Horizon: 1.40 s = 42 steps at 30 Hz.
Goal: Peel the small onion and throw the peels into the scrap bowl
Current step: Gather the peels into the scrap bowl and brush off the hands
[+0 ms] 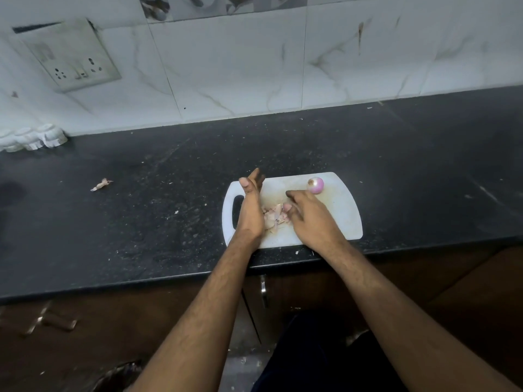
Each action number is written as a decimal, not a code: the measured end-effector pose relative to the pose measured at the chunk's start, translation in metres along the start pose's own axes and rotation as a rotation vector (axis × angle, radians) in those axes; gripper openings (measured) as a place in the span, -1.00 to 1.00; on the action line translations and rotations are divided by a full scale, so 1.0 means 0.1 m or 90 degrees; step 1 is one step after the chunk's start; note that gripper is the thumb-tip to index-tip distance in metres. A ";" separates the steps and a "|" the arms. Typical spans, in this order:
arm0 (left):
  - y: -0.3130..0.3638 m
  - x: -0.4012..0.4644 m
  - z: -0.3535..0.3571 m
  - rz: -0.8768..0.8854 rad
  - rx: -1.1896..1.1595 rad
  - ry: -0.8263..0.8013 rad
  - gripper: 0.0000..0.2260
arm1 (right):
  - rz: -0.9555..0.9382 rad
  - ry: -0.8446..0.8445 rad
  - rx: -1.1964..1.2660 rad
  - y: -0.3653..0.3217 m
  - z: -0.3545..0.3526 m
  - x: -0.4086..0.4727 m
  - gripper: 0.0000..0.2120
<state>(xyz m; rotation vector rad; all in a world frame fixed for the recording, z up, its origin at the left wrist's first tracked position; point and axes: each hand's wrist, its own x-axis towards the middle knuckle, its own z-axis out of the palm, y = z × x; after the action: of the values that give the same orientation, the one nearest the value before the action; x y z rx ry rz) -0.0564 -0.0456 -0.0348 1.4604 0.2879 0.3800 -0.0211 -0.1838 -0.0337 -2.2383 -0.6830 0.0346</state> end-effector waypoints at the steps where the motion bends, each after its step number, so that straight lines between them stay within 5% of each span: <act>1: 0.01 -0.01 -0.01 0.000 -0.006 0.002 -0.11 | -0.015 -0.039 -0.016 -0.03 0.04 0.04 -0.54; 6: 0.04 -0.01 -0.05 -0.025 -0.093 0.048 -0.14 | -0.123 -0.166 -0.056 -0.15 0.17 0.13 -0.59; 15: -0.02 0.04 -0.08 -0.035 -0.111 0.061 -0.22 | -0.228 -0.175 -0.056 0.00 0.15 0.15 -0.98; 25: -0.03 0.02 -0.05 -0.005 0.022 0.024 -0.22 | -0.205 -0.148 -0.110 0.23 -0.09 0.16 -0.71; 29: -0.03 -0.02 -0.05 0.018 0.148 -0.016 -0.38 | -0.151 -0.095 -0.131 0.19 -0.04 0.17 -0.76; 34: -0.04 -0.03 -0.05 0.045 0.296 -0.034 -0.79 | 0.000 0.041 0.102 0.16 -0.05 0.20 -0.80; 39: -0.12 0.01 0.04 0.102 0.503 -0.003 -0.66 | 0.148 0.142 0.671 0.32 -0.17 0.13 -0.86; 42: -0.09 -0.01 0.11 0.094 0.615 0.009 -0.65 | 0.173 0.150 0.836 0.36 -0.23 0.12 -0.87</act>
<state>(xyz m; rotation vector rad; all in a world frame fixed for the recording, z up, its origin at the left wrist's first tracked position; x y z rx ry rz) -0.0521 -0.0566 -0.0423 2.4365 0.4011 0.3869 0.0108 -0.2134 -0.0410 -1.0116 -0.1002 0.2654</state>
